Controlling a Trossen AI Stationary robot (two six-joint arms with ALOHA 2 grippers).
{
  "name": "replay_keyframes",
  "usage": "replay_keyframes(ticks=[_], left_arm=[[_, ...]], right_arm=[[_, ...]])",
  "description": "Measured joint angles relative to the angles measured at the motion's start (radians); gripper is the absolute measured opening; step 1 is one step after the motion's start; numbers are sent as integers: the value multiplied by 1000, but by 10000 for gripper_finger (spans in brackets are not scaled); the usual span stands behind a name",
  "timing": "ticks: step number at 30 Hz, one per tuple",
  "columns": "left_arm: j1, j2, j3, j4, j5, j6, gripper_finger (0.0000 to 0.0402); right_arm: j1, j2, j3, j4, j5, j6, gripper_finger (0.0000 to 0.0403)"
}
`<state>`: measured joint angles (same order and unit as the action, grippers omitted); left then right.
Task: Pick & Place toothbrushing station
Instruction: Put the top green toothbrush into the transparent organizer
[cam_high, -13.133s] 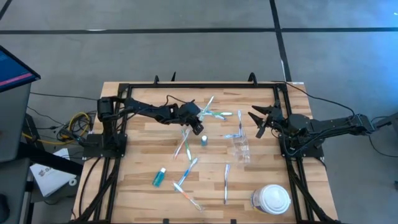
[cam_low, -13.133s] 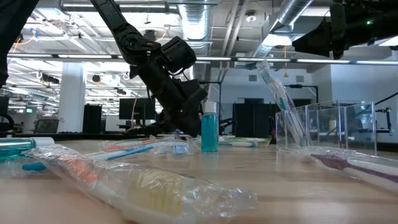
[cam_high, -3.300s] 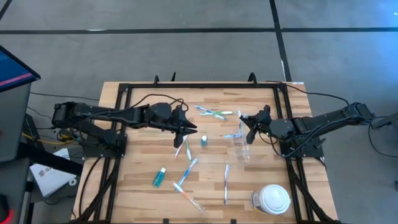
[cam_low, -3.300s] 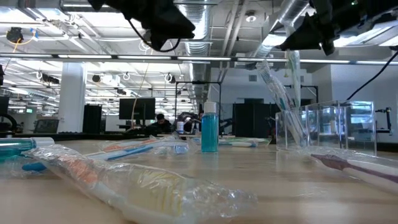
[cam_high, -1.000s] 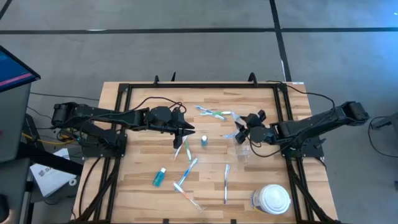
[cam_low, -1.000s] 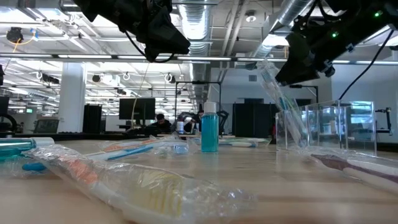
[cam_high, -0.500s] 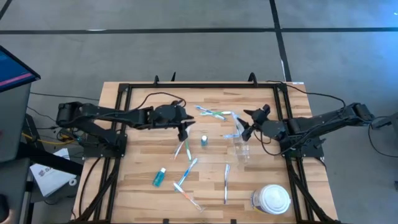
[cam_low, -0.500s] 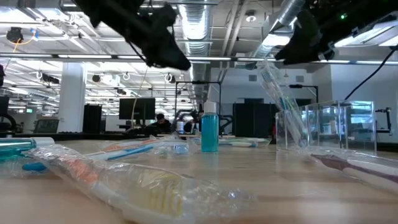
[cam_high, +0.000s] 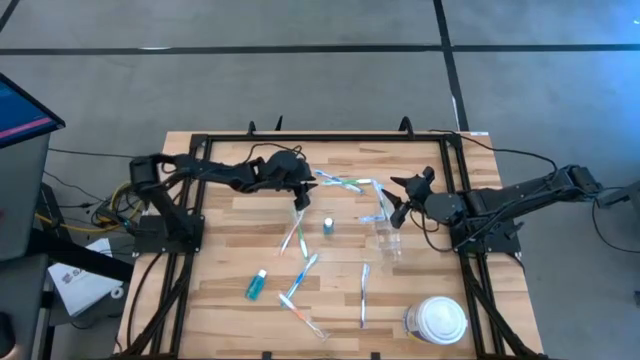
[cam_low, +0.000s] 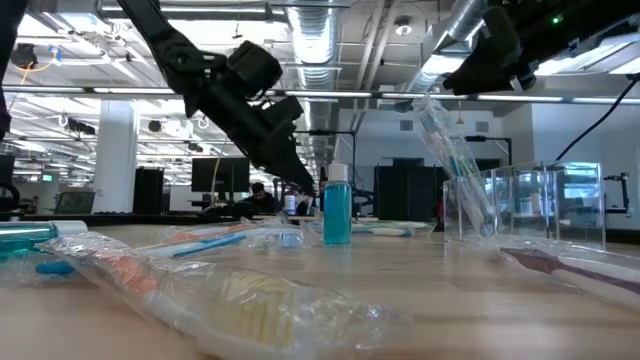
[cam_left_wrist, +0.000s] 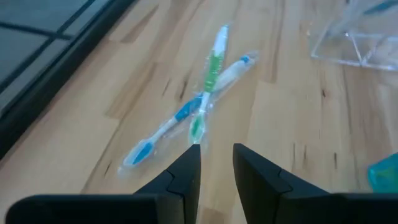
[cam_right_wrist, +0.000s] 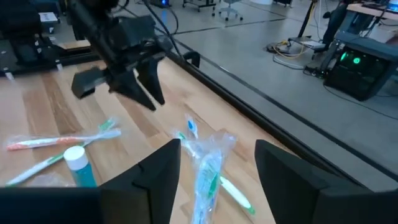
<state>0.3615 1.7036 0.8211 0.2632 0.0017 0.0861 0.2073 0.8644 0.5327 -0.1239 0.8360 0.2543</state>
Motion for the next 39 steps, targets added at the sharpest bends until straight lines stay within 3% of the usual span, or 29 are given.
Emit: replay_keyframes(ticks=[10, 22, 39], left_arm=[[-16, 79, 0, 61, 26, 52, 89], [-22, 100, 1, 100, -84, 71, 91], [-21, 171, 10, 164, -83, 64, 179]], right_arm=[[9, 0, 0, -2, 0, 0, 188], [8, 0, 0, 9, 0, -1, 186], [8, 0, 0, 13, -1, -3, 182]])
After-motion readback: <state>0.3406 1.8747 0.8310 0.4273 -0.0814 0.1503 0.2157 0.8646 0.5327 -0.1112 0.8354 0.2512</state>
